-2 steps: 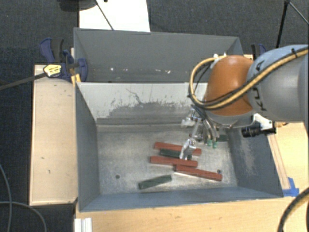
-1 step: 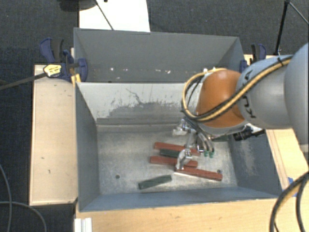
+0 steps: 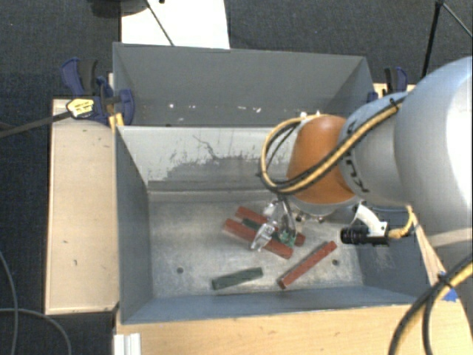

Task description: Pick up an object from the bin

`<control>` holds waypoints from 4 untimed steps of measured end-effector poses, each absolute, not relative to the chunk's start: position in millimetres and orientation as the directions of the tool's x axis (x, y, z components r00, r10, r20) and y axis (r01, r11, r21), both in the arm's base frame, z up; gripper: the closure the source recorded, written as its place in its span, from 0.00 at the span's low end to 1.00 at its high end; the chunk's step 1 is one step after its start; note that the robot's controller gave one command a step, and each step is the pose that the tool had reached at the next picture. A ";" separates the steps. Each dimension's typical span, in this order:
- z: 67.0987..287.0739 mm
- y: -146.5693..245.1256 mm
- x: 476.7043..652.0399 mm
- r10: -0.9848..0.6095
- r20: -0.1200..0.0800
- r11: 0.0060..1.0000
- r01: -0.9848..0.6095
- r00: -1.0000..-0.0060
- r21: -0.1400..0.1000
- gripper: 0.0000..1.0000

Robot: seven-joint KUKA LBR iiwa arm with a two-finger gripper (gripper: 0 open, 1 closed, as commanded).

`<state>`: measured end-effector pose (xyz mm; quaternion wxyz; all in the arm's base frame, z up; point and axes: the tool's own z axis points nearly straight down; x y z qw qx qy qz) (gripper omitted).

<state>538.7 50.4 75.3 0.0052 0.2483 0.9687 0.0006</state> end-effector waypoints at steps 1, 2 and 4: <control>75.3 50.3 538.7 0.481 -0.010 0.877 0.481 -0.877 0.004 1.00; 78.3 50.1 537.9 0.481 -0.008 0.877 0.481 -0.877 0.003 1.00; 92.6 51.1 536.4 0.479 -0.002 0.878 0.479 -0.878 0.002 1.00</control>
Offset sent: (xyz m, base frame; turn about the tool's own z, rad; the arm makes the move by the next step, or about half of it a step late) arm -0.0002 -0.0003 0.0308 0.0000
